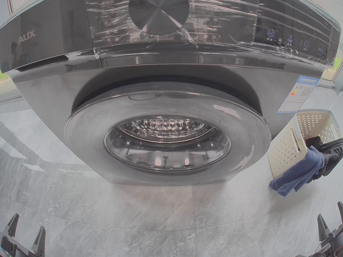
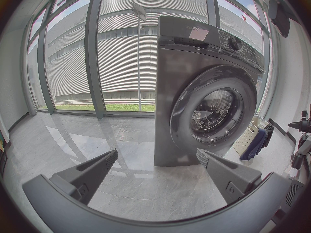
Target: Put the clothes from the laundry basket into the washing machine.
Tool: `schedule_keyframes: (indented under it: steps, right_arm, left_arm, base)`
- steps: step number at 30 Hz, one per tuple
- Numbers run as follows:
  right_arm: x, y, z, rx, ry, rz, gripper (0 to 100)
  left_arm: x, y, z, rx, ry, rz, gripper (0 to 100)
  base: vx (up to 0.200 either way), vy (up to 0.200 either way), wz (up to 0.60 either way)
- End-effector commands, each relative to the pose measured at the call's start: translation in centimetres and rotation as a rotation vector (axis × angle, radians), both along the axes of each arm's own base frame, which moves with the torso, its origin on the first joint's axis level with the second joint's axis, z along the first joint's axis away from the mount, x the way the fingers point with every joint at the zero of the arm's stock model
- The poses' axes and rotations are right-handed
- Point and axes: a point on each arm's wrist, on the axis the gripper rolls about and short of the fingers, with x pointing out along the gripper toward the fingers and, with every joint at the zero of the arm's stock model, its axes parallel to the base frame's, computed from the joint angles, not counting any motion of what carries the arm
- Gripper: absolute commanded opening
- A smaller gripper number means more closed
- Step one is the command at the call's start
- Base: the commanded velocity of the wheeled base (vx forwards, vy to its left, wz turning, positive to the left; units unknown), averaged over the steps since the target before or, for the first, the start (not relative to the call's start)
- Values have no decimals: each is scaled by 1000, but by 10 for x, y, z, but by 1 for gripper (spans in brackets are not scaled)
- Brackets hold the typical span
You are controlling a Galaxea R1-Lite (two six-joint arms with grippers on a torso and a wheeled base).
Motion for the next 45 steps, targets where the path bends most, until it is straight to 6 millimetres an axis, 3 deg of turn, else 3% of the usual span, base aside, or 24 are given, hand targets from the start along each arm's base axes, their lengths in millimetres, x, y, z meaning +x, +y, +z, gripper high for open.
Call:
schedule_keyframes:
  steps: [1,19,21,24,27,29,30,31,37,41,45]
  right_arm:
    - [1,0,-5,-1,7,-1,100]
    - [0,0,-5,-10,6,-4,100]
    - [-3,0,10,-7,-51,-12,100]
    - [-14,0,63,1,-150,-11,100]
    - [-1,0,65,2,-42,21,100]
    - [25,2,50,18,161,157,100]
    - [25,2,50,18,161,157,100]
    - [41,4,51,36,243,216,100]
    - [95,16,62,51,301,354,100]
    - [115,32,65,85,309,466,100]
    - [118,46,67,147,339,519,100]
  left_arm:
    - [0,0,-5,0,3,1,100]
    - [0,0,-5,0,3,1,100]
    - [0,0,-5,0,3,1,100]
    - [0,0,-5,0,3,1,100]
    - [0,0,-5,1,3,1,100]
    - [0,0,-5,1,3,1,100]
    - [0,0,-5,1,3,1,100]
    - [0,0,-5,1,3,1,100]
    - [0,0,-5,0,3,1,100]
    - [0,0,-5,-2,3,1,100]
    - [0,0,-5,-2,3,1,100]
  base:
    - [0,0,0]
    - [33,0,0]
    - [0,0,0]
    - [0,0,0]
    - [0,0,0]
    - [0,0,0]
    - [0,0,0]
    - [0,0,0]
    - [0,0,0]
    - [0,0,0]
    - [0,0,0]
